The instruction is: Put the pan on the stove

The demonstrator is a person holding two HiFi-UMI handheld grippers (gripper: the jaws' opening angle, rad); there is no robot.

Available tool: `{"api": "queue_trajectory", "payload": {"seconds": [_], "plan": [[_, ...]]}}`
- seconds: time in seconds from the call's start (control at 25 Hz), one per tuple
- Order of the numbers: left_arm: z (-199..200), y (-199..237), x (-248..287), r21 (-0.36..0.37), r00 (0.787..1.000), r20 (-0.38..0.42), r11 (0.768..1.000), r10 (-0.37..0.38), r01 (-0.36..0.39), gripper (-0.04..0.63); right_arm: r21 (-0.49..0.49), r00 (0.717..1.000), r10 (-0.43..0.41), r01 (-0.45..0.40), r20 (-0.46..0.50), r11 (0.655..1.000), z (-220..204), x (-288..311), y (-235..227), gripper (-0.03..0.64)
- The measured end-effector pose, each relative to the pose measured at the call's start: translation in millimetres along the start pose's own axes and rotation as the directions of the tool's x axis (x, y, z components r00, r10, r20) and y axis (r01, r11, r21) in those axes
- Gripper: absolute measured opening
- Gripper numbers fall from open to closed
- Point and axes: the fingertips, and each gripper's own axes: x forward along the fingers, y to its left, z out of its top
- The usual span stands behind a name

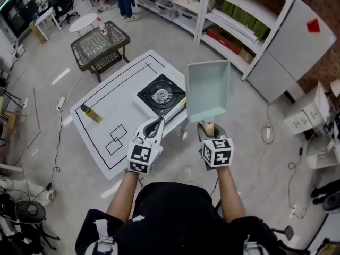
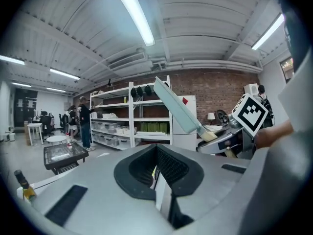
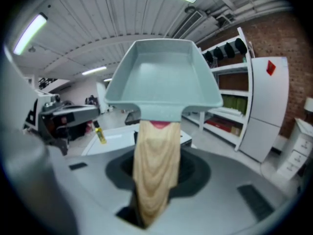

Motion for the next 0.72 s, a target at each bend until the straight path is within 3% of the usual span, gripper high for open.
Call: {"api": "queue_trajectory", "payload": {"seconds": [0.36,0.72], "plan": [[5,3,9,0.010,0.988,-0.014,0.989,0.151,-0.151,0.025,-0.089,0.985,0.156,-0.162,-0.070,0.983,9,33,-2,0.132],[-4,18,-9,-0.013,0.950,-0.026,0.951,0.310,-0.310,0.025,-0.172,0.956,0.243,-0.270,-0.164,0.947,11,64,5,0.133]]}}
